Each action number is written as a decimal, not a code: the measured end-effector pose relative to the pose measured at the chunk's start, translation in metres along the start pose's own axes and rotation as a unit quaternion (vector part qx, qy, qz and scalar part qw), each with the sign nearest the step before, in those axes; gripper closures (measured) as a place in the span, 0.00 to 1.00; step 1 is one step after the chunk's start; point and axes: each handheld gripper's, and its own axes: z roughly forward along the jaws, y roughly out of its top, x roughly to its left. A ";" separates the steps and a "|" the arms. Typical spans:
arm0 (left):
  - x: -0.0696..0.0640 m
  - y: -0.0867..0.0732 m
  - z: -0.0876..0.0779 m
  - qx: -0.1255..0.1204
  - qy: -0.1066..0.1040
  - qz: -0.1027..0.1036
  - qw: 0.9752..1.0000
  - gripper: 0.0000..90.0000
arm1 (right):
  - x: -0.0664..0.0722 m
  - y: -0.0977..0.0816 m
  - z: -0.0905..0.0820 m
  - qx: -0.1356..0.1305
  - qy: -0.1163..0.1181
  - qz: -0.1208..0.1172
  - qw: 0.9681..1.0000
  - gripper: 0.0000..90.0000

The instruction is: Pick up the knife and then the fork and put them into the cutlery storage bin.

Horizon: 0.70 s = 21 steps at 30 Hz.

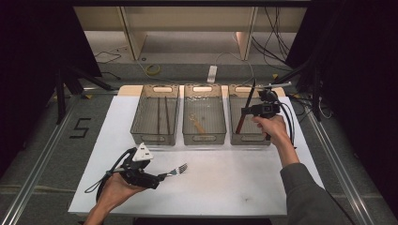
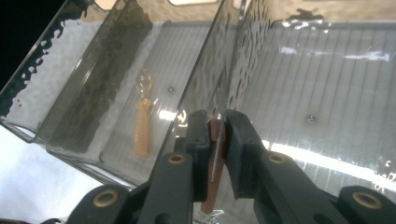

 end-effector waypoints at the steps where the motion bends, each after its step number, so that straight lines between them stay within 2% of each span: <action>1: 0.000 0.000 0.000 -0.001 0.000 -0.001 1.000 0.18 | 0.000 0.000 0.002 0.003 -0.001 0.000 1.000 0.90; 12: -0.001 -0.001 0.002 0.007 -0.002 0.001 1.000 0.18 | 0.001 -0.003 0.013 0.024 0.005 -0.001 1.000 0.89; 19: -0.002 -0.001 0.003 0.014 -0.005 0.007 1.000 0.18 | -0.004 -0.010 0.020 0.036 0.006 0.012 0.999 0.88; 21: -0.002 -0.001 0.003 0.013 -0.005 0.007 1.000 0.17 | -0.005 -0.011 0.022 0.036 0.003 0.015 0.999 0.81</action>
